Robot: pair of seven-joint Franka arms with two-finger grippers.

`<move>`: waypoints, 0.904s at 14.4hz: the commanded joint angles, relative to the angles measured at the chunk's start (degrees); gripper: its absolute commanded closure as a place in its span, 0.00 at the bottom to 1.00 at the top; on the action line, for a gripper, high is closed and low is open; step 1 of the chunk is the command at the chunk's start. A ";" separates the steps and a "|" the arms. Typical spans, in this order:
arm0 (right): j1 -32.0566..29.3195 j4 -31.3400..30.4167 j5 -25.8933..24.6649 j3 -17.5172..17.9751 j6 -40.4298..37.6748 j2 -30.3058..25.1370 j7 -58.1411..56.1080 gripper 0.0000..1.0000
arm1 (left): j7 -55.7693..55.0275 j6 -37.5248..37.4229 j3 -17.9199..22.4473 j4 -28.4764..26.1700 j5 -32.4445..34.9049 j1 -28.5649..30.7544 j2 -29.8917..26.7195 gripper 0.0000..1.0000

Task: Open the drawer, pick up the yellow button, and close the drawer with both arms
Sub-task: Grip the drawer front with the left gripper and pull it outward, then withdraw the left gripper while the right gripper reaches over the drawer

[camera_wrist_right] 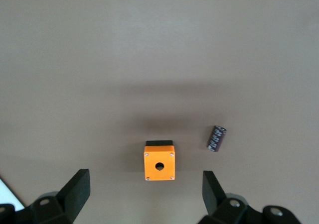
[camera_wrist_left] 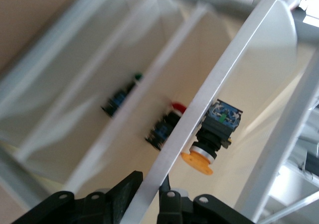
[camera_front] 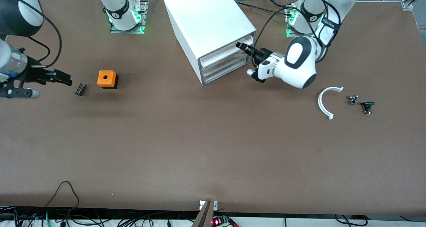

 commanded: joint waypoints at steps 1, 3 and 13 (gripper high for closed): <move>4.62 0.61 0.66 -0.26 0.63 1.68 -0.40 0.00 | -0.46 7.91 4.23 -0.24 0.20 1.88 -1.27 1.00; 7.52 0.61 3.19 -0.26 0.73 2.47 0.38 0.00 | -0.46 12.31 6.52 0.20 0.20 2.32 -1.36 1.00; 26.59 4.30 7.42 0.09 2.47 6.25 -1.02 0.00 | -0.72 13.73 10.75 7.04 9.30 3.90 -4.43 0.00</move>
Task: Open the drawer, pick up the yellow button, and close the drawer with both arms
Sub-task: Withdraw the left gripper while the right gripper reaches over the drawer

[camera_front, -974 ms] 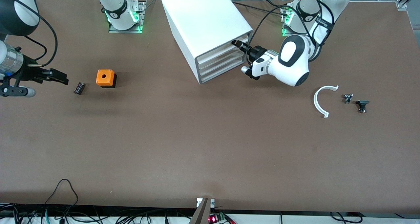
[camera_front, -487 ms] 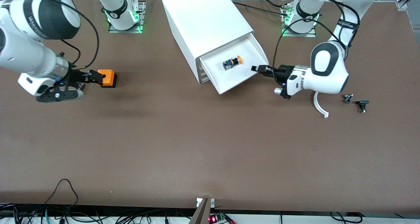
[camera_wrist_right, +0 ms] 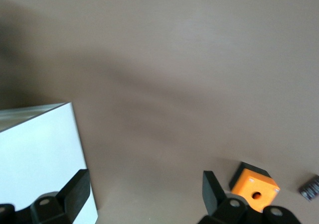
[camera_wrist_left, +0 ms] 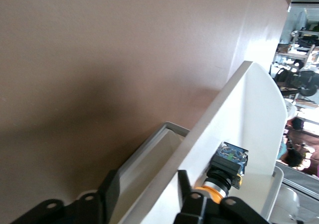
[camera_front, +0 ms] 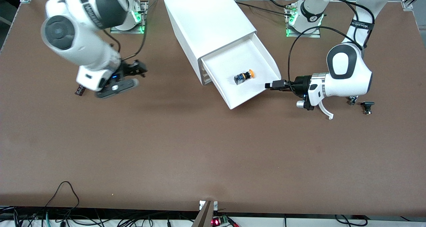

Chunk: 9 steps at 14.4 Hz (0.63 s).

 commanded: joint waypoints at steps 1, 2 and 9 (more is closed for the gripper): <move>5.53 1.92 0.76 0.48 2.15 2.19 -1.65 0.00 | -1.23 0.01 1.05 5.03 12.04 0.17 -2.23 0.00; 7.73 3.05 0.67 1.18 2.34 3.24 -1.65 0.00 | -1.32 -0.08 1.31 7.23 18.11 0.26 -2.93 0.00; 19.97 19.64 2.50 2.59 4.61 14.40 -2.17 0.00 | -1.41 -4.28 8.50 16.13 31.70 1.92 -7.77 0.00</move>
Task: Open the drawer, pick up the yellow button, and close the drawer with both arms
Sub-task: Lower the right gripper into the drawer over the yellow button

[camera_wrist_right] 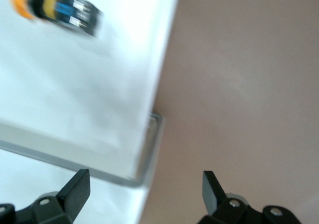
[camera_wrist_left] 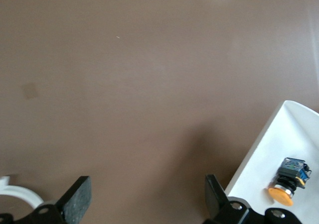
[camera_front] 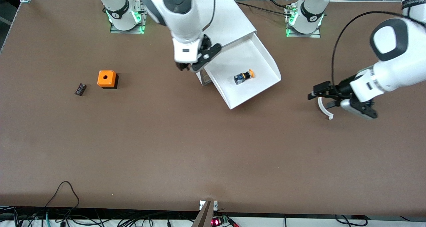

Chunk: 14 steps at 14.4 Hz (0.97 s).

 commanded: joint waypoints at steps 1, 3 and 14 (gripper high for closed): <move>0.24 10.78 3.63 0.44 0.85 5.85 -3.86 0.00 | -0.17 -6.00 4.48 2.55 2.10 0.85 -0.60 0.00; 0.24 15.97 6.18 0.44 4.09 9.80 -11.23 0.00 | -0.17 -14.16 9.48 6.58 1.84 0.85 -0.68 0.00; 1.21 22.76 8.57 1.67 3.23 17.91 -45.33 0.00 | -0.69 -22.82 12.50 11.52 1.39 0.58 -1.04 0.00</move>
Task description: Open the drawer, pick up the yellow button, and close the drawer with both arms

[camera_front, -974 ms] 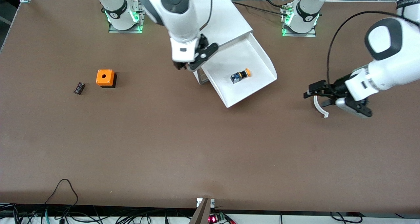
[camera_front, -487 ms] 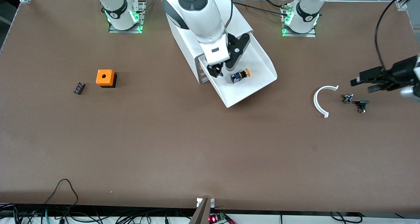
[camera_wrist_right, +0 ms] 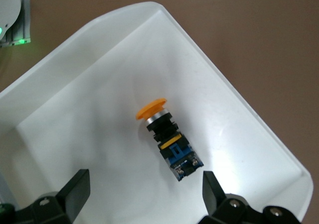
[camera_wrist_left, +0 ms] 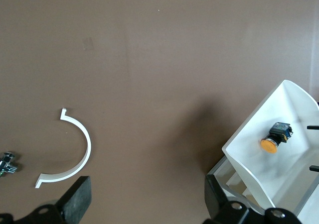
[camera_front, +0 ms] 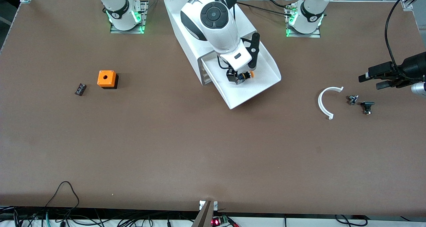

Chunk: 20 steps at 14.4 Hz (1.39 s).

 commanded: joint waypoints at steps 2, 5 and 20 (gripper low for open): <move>-0.29 1.71 -0.13 -0.09 -1.86 0.70 -10.58 0.00 | -0.59 -0.60 -0.13 1.36 0.71 -0.18 0.46 0.00; -0.38 1.71 -0.13 -0.09 -1.34 2.10 -12.08 0.00 | -0.50 -0.52 -0.13 1.45 0.53 -0.26 0.46 0.00; 0.50 1.80 -0.13 -0.09 4.64 5.80 -13.41 0.15 | -0.50 -5.43 -0.05 -4.34 -20.72 0.17 4.15 0.00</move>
